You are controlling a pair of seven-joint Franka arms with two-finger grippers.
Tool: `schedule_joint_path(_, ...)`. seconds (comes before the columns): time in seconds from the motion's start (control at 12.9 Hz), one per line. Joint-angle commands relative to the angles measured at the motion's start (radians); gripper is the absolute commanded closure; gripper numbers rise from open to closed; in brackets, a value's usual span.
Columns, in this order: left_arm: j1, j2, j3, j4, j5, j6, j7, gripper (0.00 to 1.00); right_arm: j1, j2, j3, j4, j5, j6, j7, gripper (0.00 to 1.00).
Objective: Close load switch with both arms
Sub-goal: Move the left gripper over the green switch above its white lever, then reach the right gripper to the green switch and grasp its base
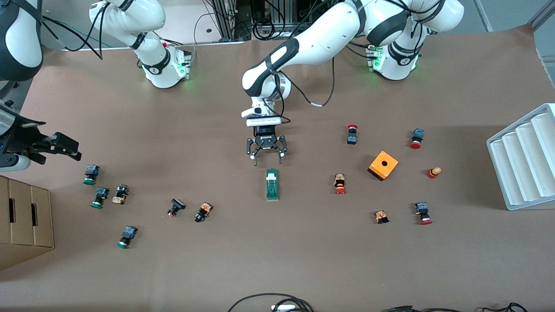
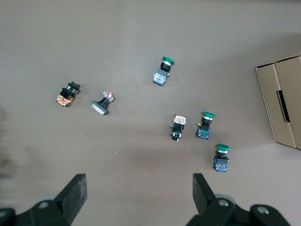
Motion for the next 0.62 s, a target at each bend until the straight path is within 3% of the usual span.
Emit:
schedule_joint_path(0.0,-0.015,0.056,-0.001,0.055,0.013,-0.03,-0.012,0.0,-0.02,0.005,0.006,0.005,-0.012,-0.001,-0.011,0.0)
schedule_joint_path(0.54,-0.009,0.096,0.005,0.056,0.017,-0.041,-0.046,0.0,0.015,0.05,0.017,0.005,-0.007,-0.002,-0.012,0.0)
